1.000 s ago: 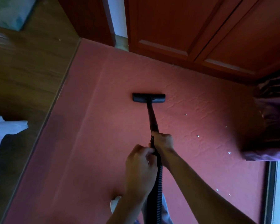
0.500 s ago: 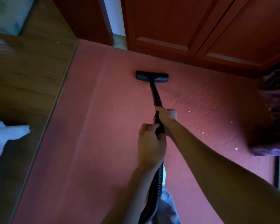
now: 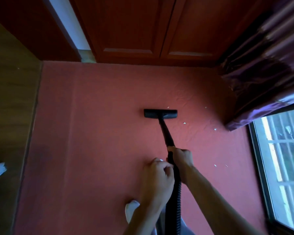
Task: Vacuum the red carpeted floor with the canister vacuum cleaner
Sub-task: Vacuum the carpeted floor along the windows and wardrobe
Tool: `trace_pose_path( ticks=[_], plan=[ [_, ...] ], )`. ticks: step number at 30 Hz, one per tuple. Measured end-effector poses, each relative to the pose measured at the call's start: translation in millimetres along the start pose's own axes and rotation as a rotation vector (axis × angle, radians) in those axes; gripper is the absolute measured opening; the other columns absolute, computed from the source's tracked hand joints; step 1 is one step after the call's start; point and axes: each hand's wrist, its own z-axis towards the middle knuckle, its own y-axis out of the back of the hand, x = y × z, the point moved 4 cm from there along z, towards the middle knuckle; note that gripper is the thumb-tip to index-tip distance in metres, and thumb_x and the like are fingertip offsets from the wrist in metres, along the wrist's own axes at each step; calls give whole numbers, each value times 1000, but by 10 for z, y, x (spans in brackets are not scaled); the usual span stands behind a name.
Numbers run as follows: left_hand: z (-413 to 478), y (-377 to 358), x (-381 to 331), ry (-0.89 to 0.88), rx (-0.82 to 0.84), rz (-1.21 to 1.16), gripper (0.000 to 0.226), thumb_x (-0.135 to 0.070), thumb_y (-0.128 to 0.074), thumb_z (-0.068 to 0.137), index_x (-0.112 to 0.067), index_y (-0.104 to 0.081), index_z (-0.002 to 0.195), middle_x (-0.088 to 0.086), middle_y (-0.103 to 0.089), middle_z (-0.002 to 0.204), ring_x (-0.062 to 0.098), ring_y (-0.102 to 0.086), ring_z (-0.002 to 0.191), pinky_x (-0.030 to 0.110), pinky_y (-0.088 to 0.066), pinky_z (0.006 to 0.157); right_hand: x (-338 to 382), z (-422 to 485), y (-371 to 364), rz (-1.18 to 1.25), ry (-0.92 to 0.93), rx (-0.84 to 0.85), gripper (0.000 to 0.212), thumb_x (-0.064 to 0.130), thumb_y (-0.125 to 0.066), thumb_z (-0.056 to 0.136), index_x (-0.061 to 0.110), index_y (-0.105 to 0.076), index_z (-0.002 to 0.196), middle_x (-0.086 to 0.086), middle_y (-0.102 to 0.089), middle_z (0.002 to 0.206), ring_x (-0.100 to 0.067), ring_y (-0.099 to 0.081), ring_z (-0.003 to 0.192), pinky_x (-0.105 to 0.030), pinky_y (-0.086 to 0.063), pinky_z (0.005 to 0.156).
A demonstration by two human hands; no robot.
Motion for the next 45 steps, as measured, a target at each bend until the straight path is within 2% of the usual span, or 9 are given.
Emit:
trace_pose_path(
  ticks=[9, 15, 20, 25, 28, 33, 36, 39, 45],
  plan=[
    [-72, -504, 21, 29, 103, 12, 26, -12, -53, 86, -15, -76, 98, 2, -60, 87, 20, -61, 87, 21, -43, 78, -90, 353, 228, 60, -69, -13, 15, 8, -61, 88, -6, -59, 83, -14, -54, 60, -24, -51, 46, -29, -44, 44],
    [320, -770, -90, 15, -19, 24, 26, -8, -53, 90, -10, -72, 107, 9, -63, 93, 20, -57, 92, 21, -41, 81, 205, 847, 165, 56, -37, 15, 16, 13, -60, 91, -3, -59, 91, -11, -55, 62, -22, -53, 47, -31, -46, 46],
    [663, -839, -120, 70, -38, 90, 23, -10, -53, 87, -11, -75, 96, 13, -63, 86, 23, -54, 91, 20, -33, 70, 399, 1083, 86, 82, -7, 6, 15, 17, -59, 86, 2, -60, 83, -9, -58, 56, -23, -56, 44, -31, -49, 52],
    [540, -675, -320, 92, -2, 97, 22, -9, -53, 83, -9, -73, 76, 9, -69, 78, 24, -62, 79, 37, -48, 77, 306, 834, 310, 71, -24, -8, 19, 17, -59, 83, 4, -64, 70, -8, -60, 55, -22, -55, 43, -31, -48, 53],
    [377, -620, -384, 94, 46, 57, 28, -18, -48, 78, -10, -74, 76, 3, -72, 77, 20, -65, 74, 36, -51, 74, 165, 680, 469, 104, -67, -13, 20, 14, -61, 84, 2, -63, 69, -9, -58, 54, -22, -54, 42, -31, -47, 52],
    [355, -833, -286, 133, 114, 151, 19, -12, -51, 82, -12, -59, 64, 2, -56, 69, 19, -53, 66, 33, -44, 66, 123, 745, 480, 93, -66, -21, 18, 12, -58, 88, 1, -63, 74, -11, -55, 58, -22, -51, 42, -29, -45, 46],
    [465, -968, -307, 120, 117, 98, 27, -9, -55, 86, -19, -74, 103, 1, -56, 87, 17, -57, 88, 24, -45, 82, 310, 910, 421, 142, -61, 8, 21, 13, -58, 89, 3, -58, 71, -12, -52, 59, -21, -48, 41, -27, -42, 43],
    [555, -1070, -432, 99, 120, 83, 44, -9, -54, 90, -17, -59, 133, -1, -47, 101, 19, -47, 111, 22, -38, 97, 510, 1021, 427, 222, -54, 30, 22, 13, -57, 91, 3, -54, 71, -11, -50, 57, -21, -45, 40, -26, -41, 40],
    [340, -901, -650, -9, 15, 99, 34, -6, -54, 87, -14, -68, 118, -6, -54, 102, 12, -54, 102, 7, -32, 82, 437, 744, 623, 297, -77, -44, 20, 10, -58, 88, 1, -57, 71, -12, -52, 55, -23, -49, 43, -31, -43, 48]
  ],
)
